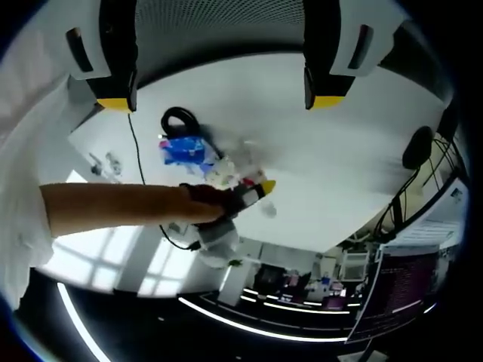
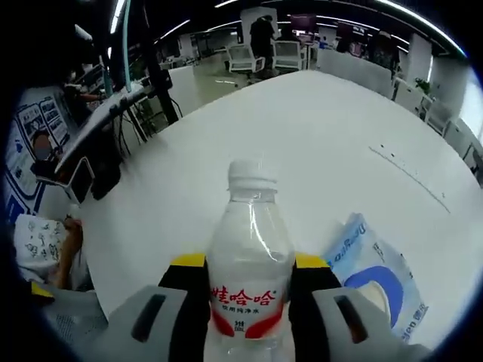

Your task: Arrange the tabletop items into an orderly group along one side of the table until the central work area is clear of visible clutter.

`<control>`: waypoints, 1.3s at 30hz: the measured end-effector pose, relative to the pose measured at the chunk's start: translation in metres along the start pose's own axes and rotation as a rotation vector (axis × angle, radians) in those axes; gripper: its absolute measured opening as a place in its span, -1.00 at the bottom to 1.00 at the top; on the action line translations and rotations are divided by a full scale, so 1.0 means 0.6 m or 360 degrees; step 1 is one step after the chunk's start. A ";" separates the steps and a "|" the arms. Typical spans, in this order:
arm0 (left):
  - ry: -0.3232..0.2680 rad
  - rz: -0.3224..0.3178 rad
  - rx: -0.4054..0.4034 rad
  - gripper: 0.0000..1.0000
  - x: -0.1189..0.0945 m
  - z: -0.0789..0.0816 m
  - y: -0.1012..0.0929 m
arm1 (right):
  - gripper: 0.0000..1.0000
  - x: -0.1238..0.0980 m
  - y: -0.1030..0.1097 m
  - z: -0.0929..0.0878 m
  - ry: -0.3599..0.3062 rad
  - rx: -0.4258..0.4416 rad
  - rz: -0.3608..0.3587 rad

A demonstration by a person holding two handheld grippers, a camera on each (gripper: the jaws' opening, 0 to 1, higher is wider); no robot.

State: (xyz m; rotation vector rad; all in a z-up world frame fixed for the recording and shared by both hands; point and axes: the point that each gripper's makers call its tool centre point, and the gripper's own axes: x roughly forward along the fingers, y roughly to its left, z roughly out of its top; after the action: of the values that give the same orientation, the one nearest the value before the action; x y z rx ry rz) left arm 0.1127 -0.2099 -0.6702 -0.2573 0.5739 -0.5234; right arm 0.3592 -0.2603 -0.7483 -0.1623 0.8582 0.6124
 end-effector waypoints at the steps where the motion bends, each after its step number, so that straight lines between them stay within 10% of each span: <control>1: -0.0003 0.0000 -0.0002 0.76 0.000 0.000 0.000 | -0.28 -0.003 -0.001 0.002 -0.0021 0.0001 -0.0008; 21: 0.0002 0.0011 0.0009 0.74 0.001 -0.002 0.004 | -0.26 -0.043 -0.010 0.125 -0.0585 0.0044 -0.0097; 39: 0.0021 0.0012 0.0019 0.72 0.003 -0.004 0.004 | -0.26 -0.044 -0.052 0.151 -0.0804 0.0325 -0.0435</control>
State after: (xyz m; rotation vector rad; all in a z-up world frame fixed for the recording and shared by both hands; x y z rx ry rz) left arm 0.1134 -0.2087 -0.6737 -0.2404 0.5843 -0.5217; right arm 0.4234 -0.2634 -0.6725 0.0610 0.3940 0.2841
